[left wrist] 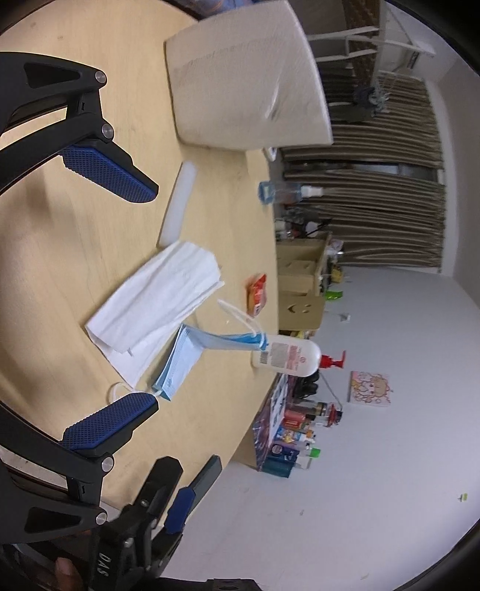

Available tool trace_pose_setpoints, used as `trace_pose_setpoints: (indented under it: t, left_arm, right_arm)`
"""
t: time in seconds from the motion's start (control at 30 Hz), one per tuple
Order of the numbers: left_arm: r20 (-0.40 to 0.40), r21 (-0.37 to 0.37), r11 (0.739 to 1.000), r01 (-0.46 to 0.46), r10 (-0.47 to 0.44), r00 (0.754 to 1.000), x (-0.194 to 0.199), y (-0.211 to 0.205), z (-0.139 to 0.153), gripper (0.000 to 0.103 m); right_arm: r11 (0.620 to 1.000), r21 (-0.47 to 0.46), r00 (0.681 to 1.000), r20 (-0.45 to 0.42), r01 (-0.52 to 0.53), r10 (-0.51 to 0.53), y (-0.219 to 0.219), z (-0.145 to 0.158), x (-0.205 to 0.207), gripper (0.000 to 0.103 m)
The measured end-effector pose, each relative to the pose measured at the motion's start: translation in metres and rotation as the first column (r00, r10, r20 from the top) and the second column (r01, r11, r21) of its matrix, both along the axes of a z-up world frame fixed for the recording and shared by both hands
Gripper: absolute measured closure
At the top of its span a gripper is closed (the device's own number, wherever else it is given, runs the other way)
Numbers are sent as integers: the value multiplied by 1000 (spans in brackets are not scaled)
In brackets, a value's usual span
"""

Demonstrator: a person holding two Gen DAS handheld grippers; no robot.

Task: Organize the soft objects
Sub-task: 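Reach the left tool to the white paper tissue and grasp it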

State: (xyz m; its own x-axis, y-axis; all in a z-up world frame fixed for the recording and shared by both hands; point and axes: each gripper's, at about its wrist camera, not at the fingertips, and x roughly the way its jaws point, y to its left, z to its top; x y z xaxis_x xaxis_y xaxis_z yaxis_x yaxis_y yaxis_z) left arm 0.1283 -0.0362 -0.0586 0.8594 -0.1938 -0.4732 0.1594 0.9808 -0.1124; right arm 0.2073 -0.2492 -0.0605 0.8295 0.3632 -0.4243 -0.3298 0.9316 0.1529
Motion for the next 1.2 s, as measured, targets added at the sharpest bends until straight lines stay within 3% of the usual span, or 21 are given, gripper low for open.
trace_pose_setpoints:
  t: [0.33, 0.43, 0.67, 1.07, 1.2]
  left_arm:
    - [-119, 15, 1000, -3, 5, 993, 46, -17, -13, 1]
    - [-155, 5, 1000, 9, -8, 988, 56, -21, -18, 6]
    - [-254, 28, 1000, 7, 0, 967, 79, -31, -30, 24]
    - [-323, 53, 999, 2, 15, 946, 88, -33, -37, 50]
    - [-319, 77, 997, -2, 27, 947, 88, -36, -37, 65]
  right_arm:
    - [1000, 3, 999, -40, -3, 3, -15, -11, 21, 0]
    - [998, 50, 997, -72, -32, 35, -22, -16, 27, 0]
    - [997, 56, 996, -73, -47, 51, -25, -17, 30, 0]
    - [996, 43, 995, -69, -76, 78, -18, -16, 34, 0]
    - [997, 44, 995, -69, -70, 73, -18, -16, 33, 0]
